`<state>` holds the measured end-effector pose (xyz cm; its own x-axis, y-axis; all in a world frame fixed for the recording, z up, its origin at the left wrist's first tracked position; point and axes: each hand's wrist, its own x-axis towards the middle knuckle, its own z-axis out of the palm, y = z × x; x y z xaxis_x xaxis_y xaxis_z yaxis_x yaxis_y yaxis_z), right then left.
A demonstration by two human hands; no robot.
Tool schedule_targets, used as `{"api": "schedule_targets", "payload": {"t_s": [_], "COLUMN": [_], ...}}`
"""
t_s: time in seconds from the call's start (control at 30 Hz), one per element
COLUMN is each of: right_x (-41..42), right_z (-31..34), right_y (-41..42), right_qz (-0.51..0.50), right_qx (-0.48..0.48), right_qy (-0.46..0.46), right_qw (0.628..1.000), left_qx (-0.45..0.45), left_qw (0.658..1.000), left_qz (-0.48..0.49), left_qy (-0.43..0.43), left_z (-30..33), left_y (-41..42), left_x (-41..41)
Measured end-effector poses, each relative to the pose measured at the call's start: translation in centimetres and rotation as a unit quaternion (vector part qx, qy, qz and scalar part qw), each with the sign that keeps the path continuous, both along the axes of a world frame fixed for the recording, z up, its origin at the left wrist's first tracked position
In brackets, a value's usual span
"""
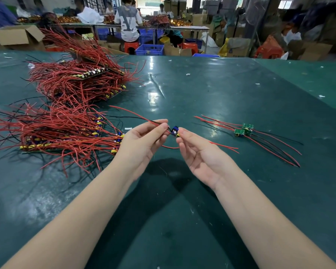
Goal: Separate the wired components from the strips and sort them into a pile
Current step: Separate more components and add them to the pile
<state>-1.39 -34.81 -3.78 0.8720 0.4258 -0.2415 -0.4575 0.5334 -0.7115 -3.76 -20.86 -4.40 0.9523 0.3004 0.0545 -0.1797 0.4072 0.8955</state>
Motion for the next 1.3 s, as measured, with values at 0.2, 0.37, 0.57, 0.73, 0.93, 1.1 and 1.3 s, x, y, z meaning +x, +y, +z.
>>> {"api": "schedule_targets", "payload": {"t_s": [0.2, 0.37, 0.57, 0.73, 0.93, 1.1, 1.3], "right_x": [0.0, -0.1, -0.2, -0.1, -0.1, -0.1, -0.1], "right_z": [-0.2, -0.3, -0.1, -0.3, -0.3, -0.1, -0.2], "right_y": [0.0, 0.0, -0.1, -0.2, -0.2, -0.2, -0.1], "right_qz": [-0.008, -0.023, -0.002, -0.013, -0.015, -0.025, -0.027], "right_qx": [-0.029, -0.081, -0.081, -0.103, -0.125, -0.129, -0.143], "right_qy": [-0.035, -0.06, -0.065, -0.077, -0.083, -0.08, -0.084], "right_qw": [0.999, 0.995, 0.995, 0.992, 0.989, 0.988, 0.986], "left_qx": [0.043, 0.069, -0.031, -0.022, -0.041, -0.074, -0.086], "left_qw": [0.999, 0.998, 0.997, 0.999, 0.998, 0.997, 0.996], "left_qz": [-0.027, 0.003, -0.05, -0.041, -0.04, -0.012, 0.006], "left_qy": [0.001, -0.004, 0.042, 0.003, 0.001, -0.004, 0.003], "left_z": [-0.6, -0.7, -0.2, -0.4, -0.3, 0.0, 0.2], "left_y": [-0.7, -0.4, 0.0, -0.3, -0.3, 0.2, 0.7], "left_x": [0.0, -0.1, -0.1, -0.1, -0.1, 0.1, 0.2]}}
